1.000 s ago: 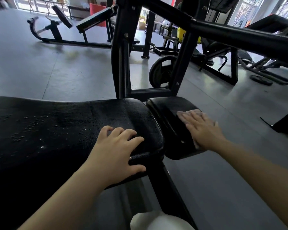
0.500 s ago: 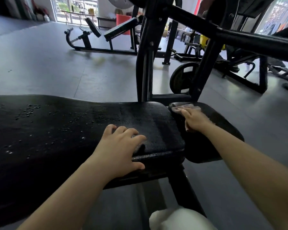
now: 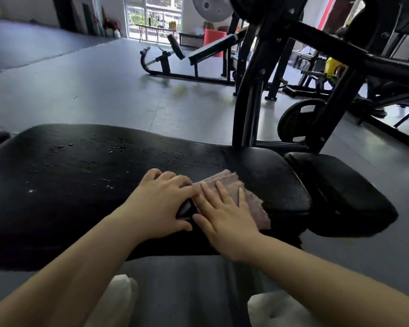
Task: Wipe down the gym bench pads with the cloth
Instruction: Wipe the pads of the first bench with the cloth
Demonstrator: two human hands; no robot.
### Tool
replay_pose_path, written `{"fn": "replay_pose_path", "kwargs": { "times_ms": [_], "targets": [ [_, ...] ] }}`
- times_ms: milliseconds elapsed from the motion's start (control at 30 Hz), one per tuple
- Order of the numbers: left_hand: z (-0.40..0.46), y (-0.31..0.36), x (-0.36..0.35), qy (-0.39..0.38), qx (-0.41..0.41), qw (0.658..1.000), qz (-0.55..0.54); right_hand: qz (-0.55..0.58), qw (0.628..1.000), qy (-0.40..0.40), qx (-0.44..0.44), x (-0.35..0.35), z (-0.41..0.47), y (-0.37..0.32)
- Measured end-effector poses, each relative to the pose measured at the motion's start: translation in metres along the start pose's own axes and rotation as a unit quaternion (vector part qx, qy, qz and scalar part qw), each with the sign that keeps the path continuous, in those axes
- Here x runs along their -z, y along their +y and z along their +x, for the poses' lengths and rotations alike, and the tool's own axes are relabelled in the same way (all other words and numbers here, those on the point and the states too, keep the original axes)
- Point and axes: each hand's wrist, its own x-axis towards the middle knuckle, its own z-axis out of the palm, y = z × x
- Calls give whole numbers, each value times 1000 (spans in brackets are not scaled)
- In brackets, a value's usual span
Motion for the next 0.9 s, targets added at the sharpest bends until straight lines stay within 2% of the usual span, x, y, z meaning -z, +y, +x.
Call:
{"fn": "replay_pose_path", "kwargs": {
  "times_ms": [67, 133, 233, 333, 400, 500, 633, 700, 800, 900],
  "targets": [
    [-6, -11, 2, -22, 28, 999, 6, -14, 999, -3, 34, 1, 3, -6],
    [-11, -21, 4, -40, 46, 998, 0, -11, 1000, 0, 26, 8, 7, 7],
    [-22, -31, 3, -57, 55, 997, -16, 18, 997, -7, -74, 18, 25, 45],
    [-34, -36, 1, -66, 50, 996, -17, 45, 979, -26, -196, 26, 44, 74],
    [-40, -39, -1, -68, 51, 996, -17, 59, 971, -24, -228, 25, 54, 74],
    [-45, -44, -3, -75, 56, 995, -21, 59, 981, -17, -183, 20, 53, 47],
    [-41, -44, -3, -77, 60, 995, -36, -7, 999, -9, -37, 10, 27, 16],
    [-38, -42, -3, -84, 59, 994, -30, -13, 1000, -14, -21, 14, 26, 27],
    [-36, -41, -2, -94, 61, 993, -23, -18, 996, -27, -88, 19, 50, 64],
    [-37, -40, -2, -97, 63, 993, -21, 33, 974, -7, -222, 26, 83, 78]
  ]
}}
